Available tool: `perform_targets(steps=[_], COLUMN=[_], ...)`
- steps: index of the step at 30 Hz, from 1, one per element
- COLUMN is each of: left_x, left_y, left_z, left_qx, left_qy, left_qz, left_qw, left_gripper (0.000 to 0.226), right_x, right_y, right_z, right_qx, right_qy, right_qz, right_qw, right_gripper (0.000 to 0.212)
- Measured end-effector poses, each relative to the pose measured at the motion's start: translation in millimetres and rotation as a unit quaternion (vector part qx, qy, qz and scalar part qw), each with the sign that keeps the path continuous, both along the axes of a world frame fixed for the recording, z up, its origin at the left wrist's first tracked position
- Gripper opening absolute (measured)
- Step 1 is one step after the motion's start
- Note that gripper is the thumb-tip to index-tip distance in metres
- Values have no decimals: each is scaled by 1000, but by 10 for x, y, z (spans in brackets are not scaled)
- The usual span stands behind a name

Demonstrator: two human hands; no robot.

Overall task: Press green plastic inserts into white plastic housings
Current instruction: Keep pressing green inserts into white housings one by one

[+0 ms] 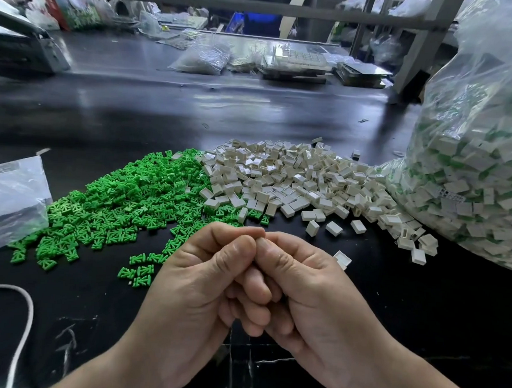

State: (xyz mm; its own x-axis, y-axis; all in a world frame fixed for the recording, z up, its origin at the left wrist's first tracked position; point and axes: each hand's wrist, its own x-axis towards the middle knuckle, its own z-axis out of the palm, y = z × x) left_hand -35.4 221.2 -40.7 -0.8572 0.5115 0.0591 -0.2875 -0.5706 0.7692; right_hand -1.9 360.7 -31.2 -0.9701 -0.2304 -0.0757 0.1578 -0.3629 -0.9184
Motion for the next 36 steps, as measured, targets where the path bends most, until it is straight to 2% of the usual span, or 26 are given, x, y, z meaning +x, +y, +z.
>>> perform_targets(steps=[4,8,10,12,14,17,19,20,21,23,25,27,30,33,35,36], left_x=[14,-15,-58,-114,-170,-206,-193,-178,-163,-148,-150,-173,-215,-234,-244,-248], left_y=[47,47,-17,-106,-200,-276,-289,-283,-278,-256,-238,-218,-187,-172,-161,-150], left_z=[9,15,25,26,20,-34,-85,-105,-132,-150,-165,-184,-213,-239,-253,-258], left_qx=[-5,-21,-56,-140,-253,-426,-546,-597,-626,-648,-662,-673,-693,-702,-703,-703], left_qy=[-1,23,42,69,112,204,307,359,393,411,428,458,474,486,494,495], left_qz=[21,8,10,61,136,182,181,181,179,169,168,174,154,144,153,155], left_qw=[1000,999,998,986,951,862,758,694,649,618,593,554,521,500,488,487], left_gripper=[20,27,29,24,13,14,9,14,20,30,39,46,50,42,40,39], right_x=[-25,-82,-111,-160,-222,-282,-300,-308,-315,-330,-346,-371,-396,-390,-385,-384], right_y=[6,60,101,186,303,421,445,452,463,491,518,553,579,577,557,537], right_z=[15,-10,-43,-55,-48,-57,-76,-77,-79,-79,-72,-81,-80,-107,-125,-137], right_qx=[9,2,-44,-143,-229,-248,-217,-195,-177,-172,-170,-117,-41,-29,54,162], right_qy=[7,9,-4,-7,8,8,-10,-21,-31,-48,-55,-57,-57,-70,-51,-22], right_qz=[-10,-1,7,7,5,-5,-10,-14,-19,-23,-36,-72,-102,-110,-134,-151], right_qw=[1000,1000,999,990,973,969,976,980,984,984,983,989,992,991,988,975], right_gripper=[34,36,31,17,8,17,21,19,15,8,10,14,8,27,27,23])
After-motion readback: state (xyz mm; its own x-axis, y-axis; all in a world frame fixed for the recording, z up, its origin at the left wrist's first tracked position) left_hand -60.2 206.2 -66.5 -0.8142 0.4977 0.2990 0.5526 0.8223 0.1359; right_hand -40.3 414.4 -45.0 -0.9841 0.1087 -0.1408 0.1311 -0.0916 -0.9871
